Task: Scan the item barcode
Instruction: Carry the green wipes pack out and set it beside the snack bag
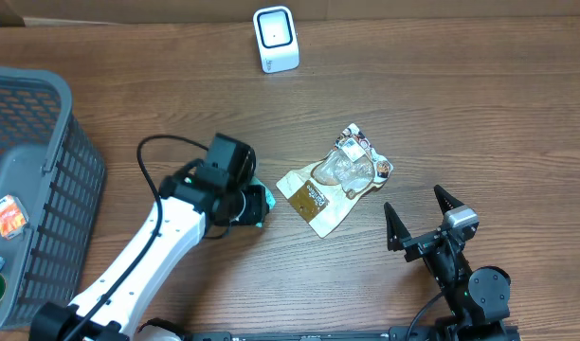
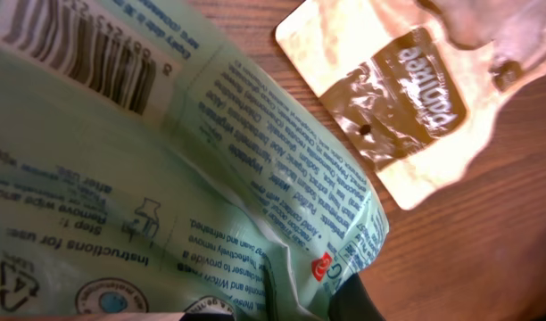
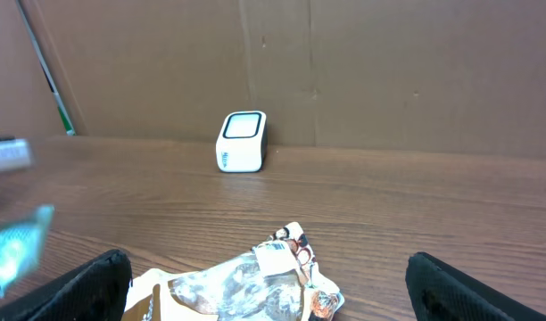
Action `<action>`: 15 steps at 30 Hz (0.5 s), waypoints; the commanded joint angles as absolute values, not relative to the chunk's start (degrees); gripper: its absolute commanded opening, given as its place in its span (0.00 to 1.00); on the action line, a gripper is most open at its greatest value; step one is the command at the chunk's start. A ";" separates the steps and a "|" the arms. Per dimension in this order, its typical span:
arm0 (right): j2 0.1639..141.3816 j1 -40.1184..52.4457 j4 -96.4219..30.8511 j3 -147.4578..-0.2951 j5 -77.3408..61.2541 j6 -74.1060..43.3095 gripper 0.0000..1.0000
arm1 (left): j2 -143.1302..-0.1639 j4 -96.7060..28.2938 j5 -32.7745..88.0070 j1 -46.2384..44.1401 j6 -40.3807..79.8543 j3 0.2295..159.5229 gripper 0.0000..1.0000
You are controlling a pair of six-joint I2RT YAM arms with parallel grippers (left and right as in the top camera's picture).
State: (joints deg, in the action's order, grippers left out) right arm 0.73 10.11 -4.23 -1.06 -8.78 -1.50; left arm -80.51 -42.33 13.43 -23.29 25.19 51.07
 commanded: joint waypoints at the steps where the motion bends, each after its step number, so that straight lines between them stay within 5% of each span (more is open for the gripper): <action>1: 0.23 9.89 -3.99 -0.47 -8.86 -1.54 1.00 | -79.83 -39.29 14.09 -23.81 29.19 47.81 0.04; 3: 0.23 9.89 -3.99 -0.47 -8.86 -1.54 1.00 | -79.85 -37.98 14.00 -23.81 29.43 46.72 0.07; 6: 0.23 9.89 -3.99 -0.47 -8.86 -1.52 1.00 | -79.85 -35.40 12.86 -23.81 29.39 46.11 0.40; 8: 0.23 9.89 -3.99 -0.47 -8.86 -1.52 1.00 | -79.88 -32.99 9.93 -23.81 29.36 46.11 0.75; 9: 0.23 9.89 -3.99 -0.47 -8.86 -1.54 1.00 | -79.88 -32.21 8.91 -23.81 29.36 46.11 0.81; 15: 0.23 9.89 -3.99 -0.47 -8.86 -1.52 1.00 | -79.85 -29.65 6.85 -23.57 25.89 46.37 0.86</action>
State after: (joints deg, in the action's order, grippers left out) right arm 0.73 10.11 -4.25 -1.06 -8.78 -1.52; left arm -80.51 -30.02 9.39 -23.64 28.53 46.22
